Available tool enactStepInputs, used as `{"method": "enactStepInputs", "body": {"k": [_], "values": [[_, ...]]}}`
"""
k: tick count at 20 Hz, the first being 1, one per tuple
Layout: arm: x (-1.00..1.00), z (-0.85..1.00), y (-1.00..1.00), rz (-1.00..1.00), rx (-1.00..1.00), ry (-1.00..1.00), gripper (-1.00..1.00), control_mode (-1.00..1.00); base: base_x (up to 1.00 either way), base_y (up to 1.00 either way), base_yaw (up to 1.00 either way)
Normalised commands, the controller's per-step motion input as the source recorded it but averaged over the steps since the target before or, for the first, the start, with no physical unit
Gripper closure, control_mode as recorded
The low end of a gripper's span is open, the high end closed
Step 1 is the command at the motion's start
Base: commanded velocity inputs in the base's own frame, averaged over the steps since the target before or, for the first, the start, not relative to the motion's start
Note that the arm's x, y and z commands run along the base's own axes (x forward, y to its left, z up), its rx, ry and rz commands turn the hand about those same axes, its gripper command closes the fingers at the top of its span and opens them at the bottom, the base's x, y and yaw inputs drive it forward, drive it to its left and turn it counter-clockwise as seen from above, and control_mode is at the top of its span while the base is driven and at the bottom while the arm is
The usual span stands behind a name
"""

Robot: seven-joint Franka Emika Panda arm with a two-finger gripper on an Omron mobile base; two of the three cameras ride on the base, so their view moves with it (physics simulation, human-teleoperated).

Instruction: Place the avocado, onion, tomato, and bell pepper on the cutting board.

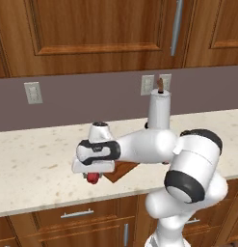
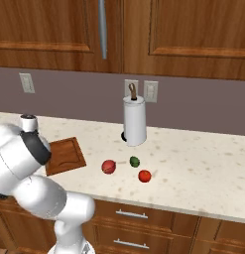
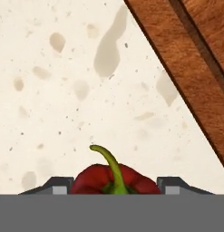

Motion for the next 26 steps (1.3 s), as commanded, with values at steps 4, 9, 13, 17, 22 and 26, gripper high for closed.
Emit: {"method": "enactStepInputs", "body": {"k": [4, 9, 13, 17, 22, 26], "values": [[-0.81, 0.71, -0.2, 0.0, 0.0, -0.21, 1.0, -1.0, 0.0, 0.0, 0.0], [-0.27, 0.87, -0.29, 0.0, 0.0, -0.16, 1.0, -1.0, 0.0, 0.0, 0.0], [0.02, 0.58, -0.3, 0.0, -0.01, -0.2, 1.0, -1.0, 0.0, 0.0, 0.0], [0.32, 0.29, -0.35, 0.01, -0.02, -0.16, 1.0, -1.0, 0.0, 0.0, 0.0], [0.36, 0.14, -0.4, 0.01, -0.03, -0.13, 1.0, -1.0, 0.0, 0.0, 0.0], [0.53, 0.01, -0.1, 0.0, 0.0, -0.01, 1.0, -1.0, 0.0, 0.0, 0.0]]}}
